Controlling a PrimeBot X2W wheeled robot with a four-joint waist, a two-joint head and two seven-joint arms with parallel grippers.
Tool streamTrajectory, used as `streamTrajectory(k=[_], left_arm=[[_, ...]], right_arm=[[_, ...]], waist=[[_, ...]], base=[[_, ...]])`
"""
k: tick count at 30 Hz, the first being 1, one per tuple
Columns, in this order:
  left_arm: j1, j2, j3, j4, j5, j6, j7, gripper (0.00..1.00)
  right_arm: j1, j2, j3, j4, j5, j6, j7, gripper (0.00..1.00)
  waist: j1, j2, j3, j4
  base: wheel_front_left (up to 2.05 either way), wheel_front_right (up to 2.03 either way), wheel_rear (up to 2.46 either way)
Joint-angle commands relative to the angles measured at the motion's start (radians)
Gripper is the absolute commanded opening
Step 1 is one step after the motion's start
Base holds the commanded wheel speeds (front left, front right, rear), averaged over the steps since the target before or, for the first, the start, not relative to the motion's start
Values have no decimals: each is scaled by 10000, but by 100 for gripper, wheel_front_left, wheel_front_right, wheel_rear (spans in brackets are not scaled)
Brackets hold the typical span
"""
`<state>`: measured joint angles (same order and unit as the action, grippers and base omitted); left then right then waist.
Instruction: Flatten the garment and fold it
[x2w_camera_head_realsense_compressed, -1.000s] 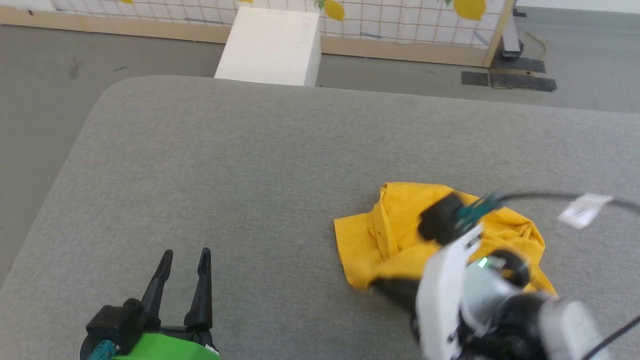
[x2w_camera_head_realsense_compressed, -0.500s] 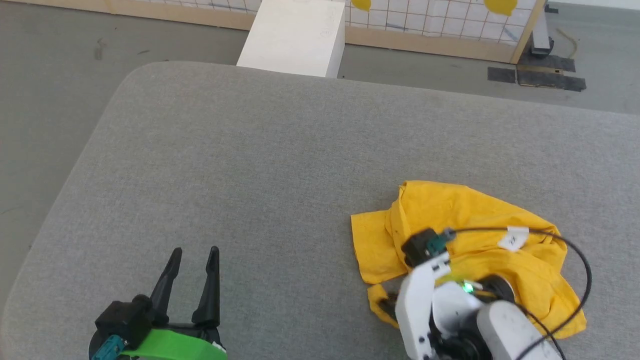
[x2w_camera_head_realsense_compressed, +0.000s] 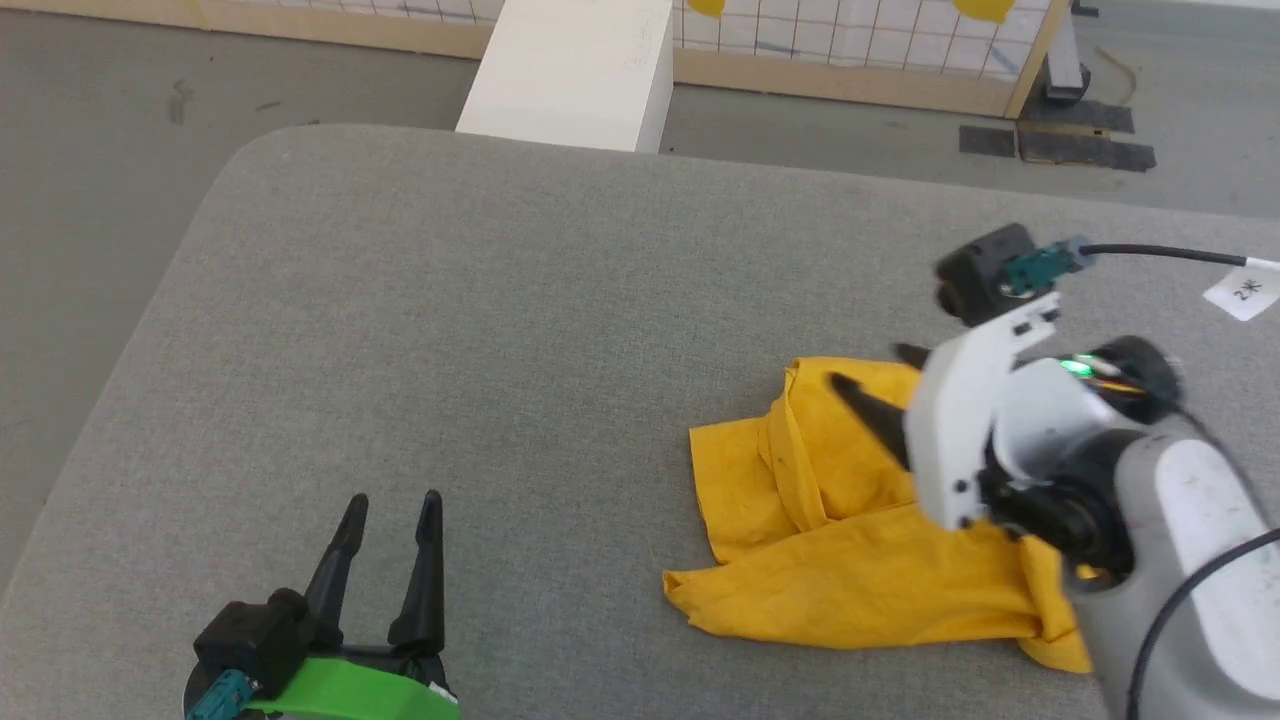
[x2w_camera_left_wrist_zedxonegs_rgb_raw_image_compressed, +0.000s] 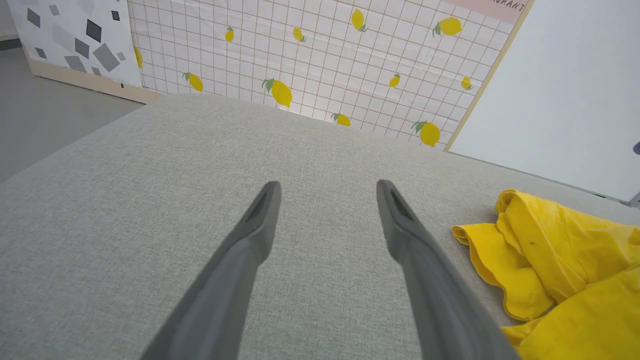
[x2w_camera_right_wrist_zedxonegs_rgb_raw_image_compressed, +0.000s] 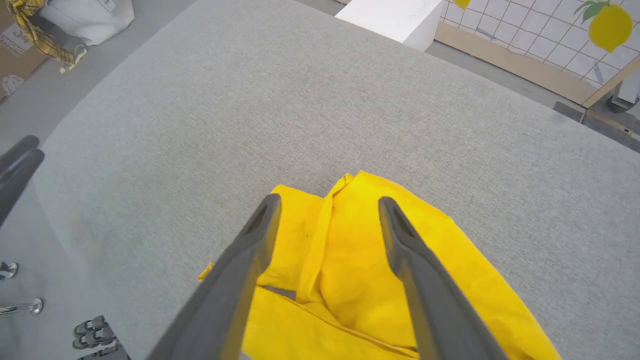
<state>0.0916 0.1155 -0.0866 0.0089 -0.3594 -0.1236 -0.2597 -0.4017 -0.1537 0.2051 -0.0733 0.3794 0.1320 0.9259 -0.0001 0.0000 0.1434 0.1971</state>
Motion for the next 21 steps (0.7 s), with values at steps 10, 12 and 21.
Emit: streamTrajectory(k=[10,12,21], left_arm=[[-424,125,-244,-53,-224,-71,-21,100],[-542,163,-335,-17,-283,-71,-21,100],[-780,239,-423,161,-409,-71,-21,100]], right_arm=[[383,-660,-567,1558,-995,-13,405,100],[383,-585,-556,2090,-1145,-13,124,100],[-146,-228,-696,3858,-1698,-13,-1298,0]], waist=[[1,0,595,311],[1,0,684,432],[1,0,712,733]], base=[[0,0,0],[0,0,0],[0,0,0]])
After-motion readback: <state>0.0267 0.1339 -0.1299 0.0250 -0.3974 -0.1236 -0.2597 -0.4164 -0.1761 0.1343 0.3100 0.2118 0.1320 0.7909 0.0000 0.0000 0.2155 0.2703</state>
